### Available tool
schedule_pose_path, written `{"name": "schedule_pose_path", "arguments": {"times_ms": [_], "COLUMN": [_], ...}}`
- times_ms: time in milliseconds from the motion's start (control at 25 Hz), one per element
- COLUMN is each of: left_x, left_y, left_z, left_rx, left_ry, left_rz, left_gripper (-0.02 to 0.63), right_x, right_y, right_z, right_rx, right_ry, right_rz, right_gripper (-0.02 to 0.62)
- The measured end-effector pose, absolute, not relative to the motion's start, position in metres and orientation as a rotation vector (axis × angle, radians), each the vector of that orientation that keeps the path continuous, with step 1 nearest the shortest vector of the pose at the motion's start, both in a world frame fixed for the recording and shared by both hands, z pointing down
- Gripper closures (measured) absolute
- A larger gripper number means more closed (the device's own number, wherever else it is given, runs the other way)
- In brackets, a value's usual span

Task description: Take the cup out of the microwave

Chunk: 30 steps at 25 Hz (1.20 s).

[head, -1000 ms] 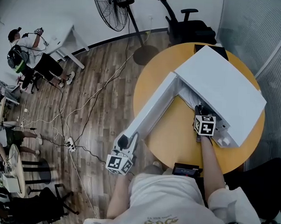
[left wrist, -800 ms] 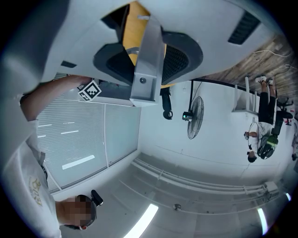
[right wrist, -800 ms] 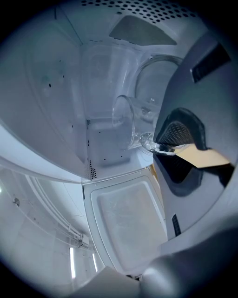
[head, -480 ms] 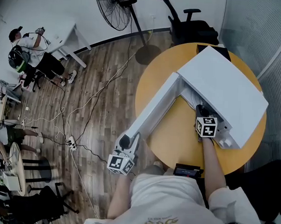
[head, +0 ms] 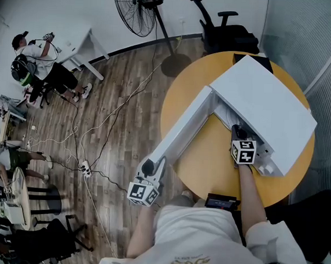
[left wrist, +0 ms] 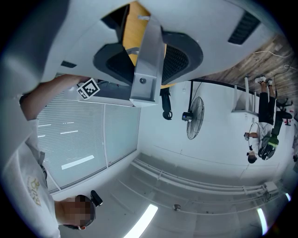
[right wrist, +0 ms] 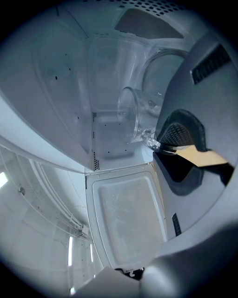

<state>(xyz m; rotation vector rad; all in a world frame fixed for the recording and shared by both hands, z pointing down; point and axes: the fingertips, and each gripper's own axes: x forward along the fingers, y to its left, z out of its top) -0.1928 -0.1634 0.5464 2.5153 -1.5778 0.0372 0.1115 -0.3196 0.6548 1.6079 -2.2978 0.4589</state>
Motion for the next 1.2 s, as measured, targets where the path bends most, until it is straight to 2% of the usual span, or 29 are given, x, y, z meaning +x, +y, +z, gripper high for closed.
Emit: {"name": "schedule_pose_path", "arguments": {"times_ms": [1200], "left_x": [-0.191], "left_y": [-0.163], "left_z": [0.546], "left_rx": [2.517], "left_ry": [-1.577], "left_rz": [0.035], "left_gripper": [0.410], "right_x": [0.106], "right_y": [-0.308], "right_z": [0.644], "right_rx": [1.602], "right_ry": [-2.371], "right_rz": [0.433], "right_gripper": [0.577]}}
